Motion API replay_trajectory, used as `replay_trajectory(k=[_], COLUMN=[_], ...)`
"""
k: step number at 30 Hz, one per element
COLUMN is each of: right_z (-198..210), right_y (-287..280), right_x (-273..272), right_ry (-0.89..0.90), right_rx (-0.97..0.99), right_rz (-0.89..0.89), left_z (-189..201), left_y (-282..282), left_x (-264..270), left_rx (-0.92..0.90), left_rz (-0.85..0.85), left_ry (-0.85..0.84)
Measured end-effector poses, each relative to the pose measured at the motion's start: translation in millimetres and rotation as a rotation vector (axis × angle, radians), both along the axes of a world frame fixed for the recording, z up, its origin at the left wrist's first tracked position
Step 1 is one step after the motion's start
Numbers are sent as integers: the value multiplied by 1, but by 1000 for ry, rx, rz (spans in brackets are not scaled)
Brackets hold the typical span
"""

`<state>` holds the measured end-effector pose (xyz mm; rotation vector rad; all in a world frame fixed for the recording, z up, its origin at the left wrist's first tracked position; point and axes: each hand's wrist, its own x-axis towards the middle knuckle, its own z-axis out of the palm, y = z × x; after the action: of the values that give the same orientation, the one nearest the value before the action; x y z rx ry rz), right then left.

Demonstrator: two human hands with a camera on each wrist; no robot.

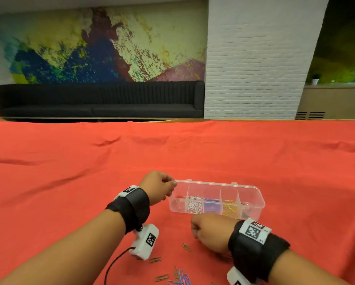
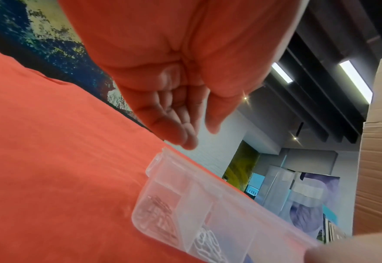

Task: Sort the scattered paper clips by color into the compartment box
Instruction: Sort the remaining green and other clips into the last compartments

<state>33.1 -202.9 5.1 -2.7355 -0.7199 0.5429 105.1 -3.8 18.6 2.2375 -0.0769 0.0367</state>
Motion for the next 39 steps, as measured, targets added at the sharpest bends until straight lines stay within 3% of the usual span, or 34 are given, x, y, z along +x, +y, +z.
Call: replay_trajectory(k=[3, 9, 12, 18, 21, 23, 25, 27, 29, 30, 32, 34, 37, 39], right_z=[-3, -2, -5, -21, -24, -21, -9, 8, 23, 29, 33, 29, 16, 7], right_y=[1, 6, 18, 32, 30, 21, 5, -17, -45, -61, -89, -112, -132, -136], right_x=[7, 17, 18, 12, 7, 4, 2, 2, 0, -2, -5, -9, -14, -18], right_ry=[-17, -45, -72, -198, -162, -91, -5, 197, 456, 534, 584, 554, 480, 413], right_rx=[-35, -107, -129, -256, -230, -199, -84, 249, 744, 941, 1132, 1104, 920, 751], right_rz=[12, 2, 35, 82, 134, 129, 61, -97, -310, -387, -468, -529, -574, -553], left_z=[-2, -17, -27, -32, -36, -34, -33, -30, -29, -29, -31, -34, -35, -35], left_y=[17, 44, 42, 29, 26, 26, 28, 31, 32, 34, 37, 38, 32, 24], left_x=[-10, -73, -97, -115, -121, -122, -119, -116, -115, -115, -114, -114, -115, -118], left_rx=[170, 570, 654, 823, 881, 789, 512, 149, -128, -221, -298, -133, 439, 707], left_rz=[-1, -347, -427, -483, -470, -432, -395, -316, -241, -236, -273, -373, -533, -544], left_ry=[-68, 141, 166, 35, -60, -54, 73, 279, 454, 525, 618, 578, 284, 135])
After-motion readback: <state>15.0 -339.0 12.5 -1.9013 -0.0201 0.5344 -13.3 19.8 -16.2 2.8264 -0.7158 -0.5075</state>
